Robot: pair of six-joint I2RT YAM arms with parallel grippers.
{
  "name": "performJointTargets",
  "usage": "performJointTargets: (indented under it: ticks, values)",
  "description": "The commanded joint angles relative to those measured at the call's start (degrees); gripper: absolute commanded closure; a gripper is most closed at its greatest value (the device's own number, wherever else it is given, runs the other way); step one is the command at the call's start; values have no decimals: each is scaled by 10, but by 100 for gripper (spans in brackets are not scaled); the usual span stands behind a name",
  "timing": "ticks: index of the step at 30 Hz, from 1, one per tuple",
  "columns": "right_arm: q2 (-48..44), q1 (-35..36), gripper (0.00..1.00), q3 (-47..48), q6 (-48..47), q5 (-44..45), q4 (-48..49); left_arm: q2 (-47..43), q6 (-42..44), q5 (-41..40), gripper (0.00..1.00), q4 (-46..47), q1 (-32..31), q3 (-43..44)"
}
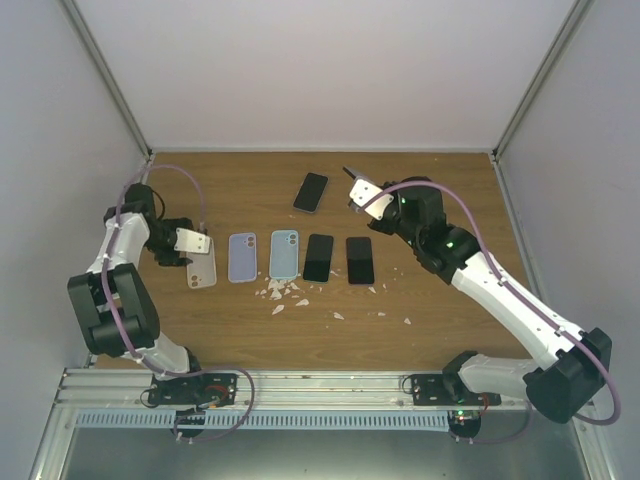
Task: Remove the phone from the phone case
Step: Adjust the phone case at the center of the board.
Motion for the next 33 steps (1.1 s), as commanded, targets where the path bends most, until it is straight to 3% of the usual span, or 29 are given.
performJointTargets:
  ticks: [1, 6, 11, 15, 28, 33]
  values:
    - [-5, -8, 100, 22, 17, 0, 23, 10, 272, -58, 28, -10, -54, 8]
    - [-7, -10, 100, 19, 15, 0, 21, 15, 356, -100, 45, 3, -111, -11]
    - [-7, -10, 100, 12, 14, 2, 23, 40, 375, -160, 56, 7, -153, -23]
    - [-11, -10, 100, 11, 13, 5, 21, 61, 392, -198, 58, 31, -157, -23]
    - [-7, -12, 100, 5, 12, 10, 22, 102, 385, -197, 56, 80, -184, -36]
    - [-11, -15, 100, 0, 13, 13, 23, 125, 392, -250, 66, 115, -184, -53]
